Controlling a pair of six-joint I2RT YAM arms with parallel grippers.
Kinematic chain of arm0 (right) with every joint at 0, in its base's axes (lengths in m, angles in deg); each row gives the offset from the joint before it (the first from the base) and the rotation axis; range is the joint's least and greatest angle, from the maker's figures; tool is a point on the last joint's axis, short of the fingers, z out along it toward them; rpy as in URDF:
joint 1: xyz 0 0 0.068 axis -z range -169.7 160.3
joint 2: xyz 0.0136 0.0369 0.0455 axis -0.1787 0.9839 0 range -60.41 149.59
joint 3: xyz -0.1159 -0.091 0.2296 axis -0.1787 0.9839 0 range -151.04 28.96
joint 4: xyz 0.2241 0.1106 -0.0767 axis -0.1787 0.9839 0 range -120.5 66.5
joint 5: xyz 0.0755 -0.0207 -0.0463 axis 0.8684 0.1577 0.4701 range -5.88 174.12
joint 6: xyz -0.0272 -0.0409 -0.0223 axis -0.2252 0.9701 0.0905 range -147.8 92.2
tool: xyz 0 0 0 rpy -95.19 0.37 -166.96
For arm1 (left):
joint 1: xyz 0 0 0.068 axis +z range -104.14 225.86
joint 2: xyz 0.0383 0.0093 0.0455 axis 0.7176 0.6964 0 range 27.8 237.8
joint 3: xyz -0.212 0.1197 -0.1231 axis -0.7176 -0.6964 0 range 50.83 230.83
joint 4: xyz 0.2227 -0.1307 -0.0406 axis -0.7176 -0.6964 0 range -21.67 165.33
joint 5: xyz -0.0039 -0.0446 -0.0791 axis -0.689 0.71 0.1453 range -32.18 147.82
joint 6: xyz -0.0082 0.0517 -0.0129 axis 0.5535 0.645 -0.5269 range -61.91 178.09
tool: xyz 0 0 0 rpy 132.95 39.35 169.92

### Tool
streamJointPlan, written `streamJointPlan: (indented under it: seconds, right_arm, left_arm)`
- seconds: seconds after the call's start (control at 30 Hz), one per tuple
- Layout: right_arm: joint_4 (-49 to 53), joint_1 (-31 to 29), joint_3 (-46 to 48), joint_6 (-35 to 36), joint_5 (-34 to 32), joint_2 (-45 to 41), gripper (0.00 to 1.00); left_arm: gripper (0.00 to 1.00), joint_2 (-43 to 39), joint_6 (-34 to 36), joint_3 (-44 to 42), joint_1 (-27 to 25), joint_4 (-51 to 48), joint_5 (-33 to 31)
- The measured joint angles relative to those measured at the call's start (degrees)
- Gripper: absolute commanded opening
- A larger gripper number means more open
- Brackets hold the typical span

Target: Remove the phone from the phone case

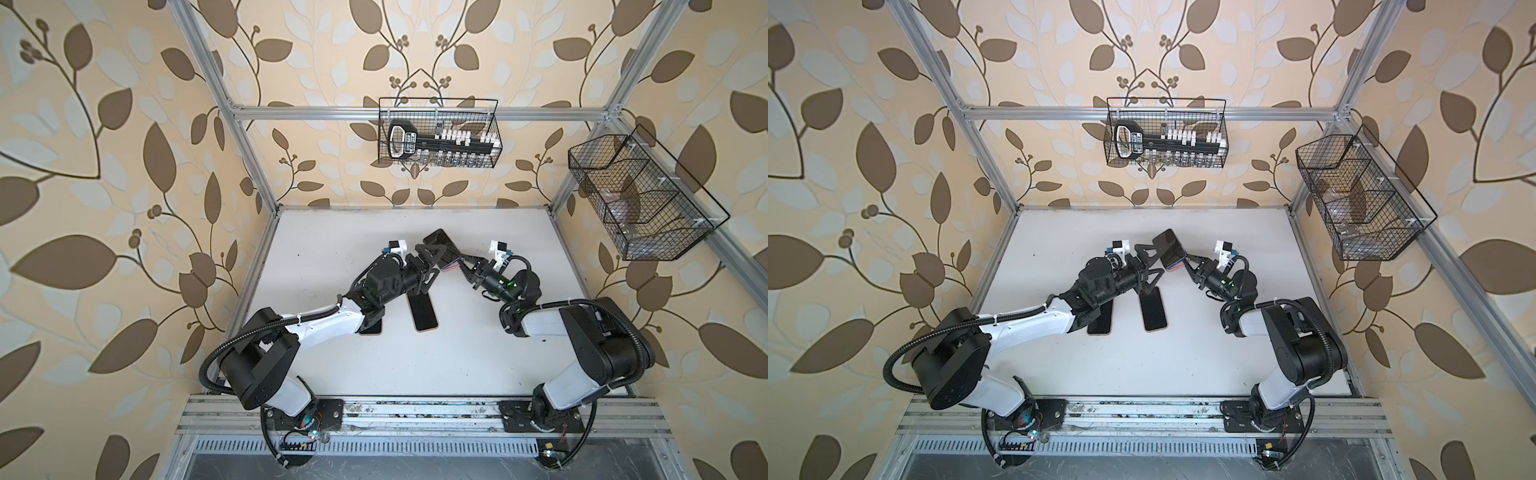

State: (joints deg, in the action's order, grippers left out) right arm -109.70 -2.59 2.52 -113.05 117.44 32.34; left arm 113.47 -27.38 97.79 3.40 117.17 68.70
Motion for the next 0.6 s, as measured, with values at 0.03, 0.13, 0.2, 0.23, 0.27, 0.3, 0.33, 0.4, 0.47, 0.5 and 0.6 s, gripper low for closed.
streamJointPlan:
  seconds: [0.03, 0.13, 0.2, 0.23, 0.27, 0.3, 0.33, 0.4, 0.47, 0.5, 0.6]
  right_arm:
    - [0.0, -0.2, 0.0, 0.0, -0.1, 0.0, 0.00]
    - [0.0, -0.5, 0.0, 0.0, -0.3, 0.0, 0.00]
    - [0.0, -0.7, 0.0, 0.0, -0.4, 0.0, 0.00]
    - [0.0, -0.7, 0.0, 0.0, -0.4, 0.0, 0.00]
    - [0.0, -0.8, 0.0, 0.0, -0.5, 0.0, 0.00]
    - [0.0, -0.9, 0.0, 0.0, -0.6, 0.0, 0.00]
    - [0.0, -0.9, 0.0, 0.0, -0.6, 0.0, 0.00]
    - [0.0, -0.9, 0.0, 0.0, -0.8, 0.0, 0.00]
    - [0.0, -1.0, 0.0, 0.1, -1.0, 0.0, 0.00]
    - [0.0, -1.0, 0.0, 0.2, -1.0, 0.0, 0.00]
    - [0.0, -1.2, 0.1, 0.3, -1.6, 0.0, 0.00]
  left_arm:
    - [0.99, 0.0, 0.0, 0.1, 0.0, 0.0, 0.0]
    - [0.99, 0.0, 0.0, 0.1, 0.0, 0.0, 0.0]
    - [0.99, 0.1, 0.0, 0.1, 0.0, 0.1, 0.0]
    - [0.99, 0.2, 0.0, 0.1, 0.0, 0.0, 0.0]
    - [0.99, 0.3, 0.0, 0.2, 0.0, 0.0, 0.0]
    - [0.99, 0.4, 0.0, 0.2, 0.0, 0.0, 0.0]
    - [0.99, 0.5, 0.0, 0.2, 0.0, 0.0, 0.0]
    - [0.99, 0.8, 0.0, 0.3, 0.0, 0.2, 0.0]
    - [0.99, 1.1, 0.0, 0.3, 0.0, 0.3, 0.0]
    - [0.99, 1.1, 0.0, 0.3, 0.0, 0.3, 0.0]
    - [0.99, 1.2, 0.0, 0.3, 0.0, 0.4, -0.1]
